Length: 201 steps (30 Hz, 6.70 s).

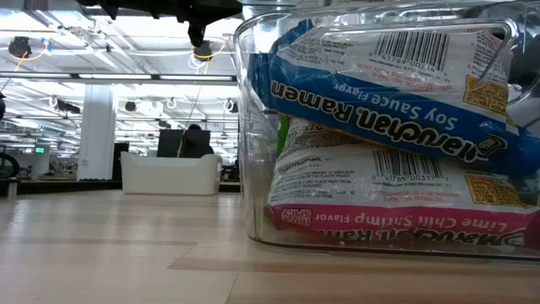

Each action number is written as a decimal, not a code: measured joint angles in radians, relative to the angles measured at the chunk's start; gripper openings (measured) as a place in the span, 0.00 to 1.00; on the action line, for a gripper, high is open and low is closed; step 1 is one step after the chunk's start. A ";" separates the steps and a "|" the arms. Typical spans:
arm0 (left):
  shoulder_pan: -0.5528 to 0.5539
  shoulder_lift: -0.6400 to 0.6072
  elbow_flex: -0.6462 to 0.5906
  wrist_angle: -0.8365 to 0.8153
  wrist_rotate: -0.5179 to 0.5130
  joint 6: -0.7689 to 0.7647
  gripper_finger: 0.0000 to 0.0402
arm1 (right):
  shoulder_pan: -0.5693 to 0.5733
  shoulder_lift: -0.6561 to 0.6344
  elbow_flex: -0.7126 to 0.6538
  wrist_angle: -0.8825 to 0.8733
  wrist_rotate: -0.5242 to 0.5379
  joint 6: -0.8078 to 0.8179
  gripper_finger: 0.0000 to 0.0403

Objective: Pick & Place Food Item
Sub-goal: Put the bottom black spoon into the white bin

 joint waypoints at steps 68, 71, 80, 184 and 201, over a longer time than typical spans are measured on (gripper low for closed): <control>0.000 0.000 0.000 0.018 0.000 0.000 0.02 | 0.000 -0.036 0.006 -0.028 -0.028 -0.221 0.02; 0.000 0.000 0.000 0.018 0.000 0.000 0.02 | -0.001 -0.043 0.006 -0.028 -0.027 -0.272 0.02; 0.000 0.000 0.000 0.018 0.000 0.000 0.02 | -0.010 -0.043 0.006 -0.020 -0.061 -0.427 0.03; 0.000 0.000 0.000 0.018 0.000 0.000 0.02 | -0.004 -0.041 0.307 -0.391 0.765 -0.626 0.01; 0.000 0.000 0.000 0.018 0.000 0.002 0.02 | -0.126 -0.041 0.307 0.053 0.873 -1.366 0.01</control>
